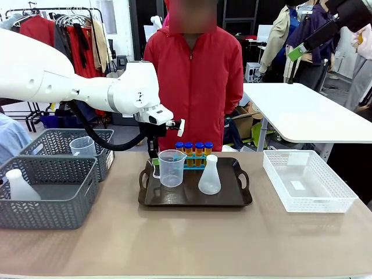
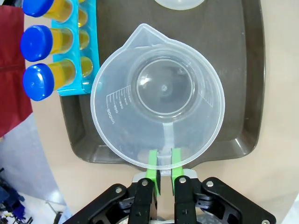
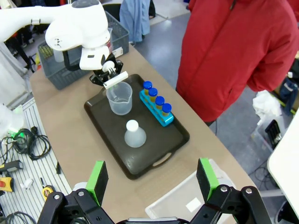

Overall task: Prepare the laboratory tools.
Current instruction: Pick up one Large Measuring Cup and place it on the Handle tray.

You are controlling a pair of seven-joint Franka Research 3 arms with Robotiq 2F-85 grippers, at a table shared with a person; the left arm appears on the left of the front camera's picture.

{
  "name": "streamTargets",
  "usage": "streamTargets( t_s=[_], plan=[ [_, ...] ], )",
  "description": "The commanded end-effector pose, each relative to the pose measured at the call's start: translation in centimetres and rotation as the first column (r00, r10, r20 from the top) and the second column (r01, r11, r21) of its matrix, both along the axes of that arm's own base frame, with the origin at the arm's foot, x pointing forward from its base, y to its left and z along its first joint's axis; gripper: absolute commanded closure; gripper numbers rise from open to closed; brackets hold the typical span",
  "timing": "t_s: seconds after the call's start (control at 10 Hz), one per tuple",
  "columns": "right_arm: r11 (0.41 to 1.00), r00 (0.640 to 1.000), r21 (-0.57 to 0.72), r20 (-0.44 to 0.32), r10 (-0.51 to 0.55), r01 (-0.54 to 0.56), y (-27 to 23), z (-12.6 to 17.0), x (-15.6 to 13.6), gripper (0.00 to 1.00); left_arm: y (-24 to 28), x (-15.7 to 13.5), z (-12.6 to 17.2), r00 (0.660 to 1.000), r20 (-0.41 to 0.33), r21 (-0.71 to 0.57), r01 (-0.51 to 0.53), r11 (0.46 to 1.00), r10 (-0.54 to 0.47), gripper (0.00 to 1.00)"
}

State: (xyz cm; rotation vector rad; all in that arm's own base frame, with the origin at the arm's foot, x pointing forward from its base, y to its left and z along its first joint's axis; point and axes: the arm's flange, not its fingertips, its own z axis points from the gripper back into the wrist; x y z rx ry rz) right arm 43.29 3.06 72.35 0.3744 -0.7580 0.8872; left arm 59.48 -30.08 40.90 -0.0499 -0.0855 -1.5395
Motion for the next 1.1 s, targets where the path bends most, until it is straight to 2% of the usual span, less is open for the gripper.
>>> streamTargets(
  t_s=[0.0,0.3,0.4,0.8,0.9,1.0],
  plan=[
    [1.0,1.0,0.011,0.005,0.012,-0.012,-0.07,0.1,0.02,0.0,0.3,-0.42,-0.28,1.0,-0.003,-0.025,0.003,1.0,-0.003,1.0],
    [1.0,1.0,0.011,0.005,0.012,-0.012,-0.07,0.1,0.02,0.0,0.25,-0.45,-0.23,1.0,-0.014,-0.03,0.002,1.0,-0.002,1.0],
    [1.0,1.0,0.011,0.005,0.012,-0.012,-0.07,0.1,0.02,0.0,0.16,-0.45,-0.29,1.0,-0.016,-0.028,0.004,1.0,-0.004,0.89],
    [1.0,1.0,0.011,0.005,0.012,-0.012,-0.07,0.1,0.02,0.0,0.15,-0.53,-0.41,1.0,-0.021,-0.024,0.005,1.0,-0.005,0.14],
    [1.0,1.0,0.011,0.005,0.012,-0.012,-0.07,0.1,0.02,0.0,0.23,-0.57,-0.4,1.0,-0.022,-0.024,0.005,1.0,-0.005,0.0],
    [1.0,1.0,0.011,0.005,0.012,-0.012,-0.07,0.1,0.02,0.0,0.37,-0.65,-0.33,1.0,-0.025,-0.023,0.002,1.0,-0.003,0.0]
  ],
)
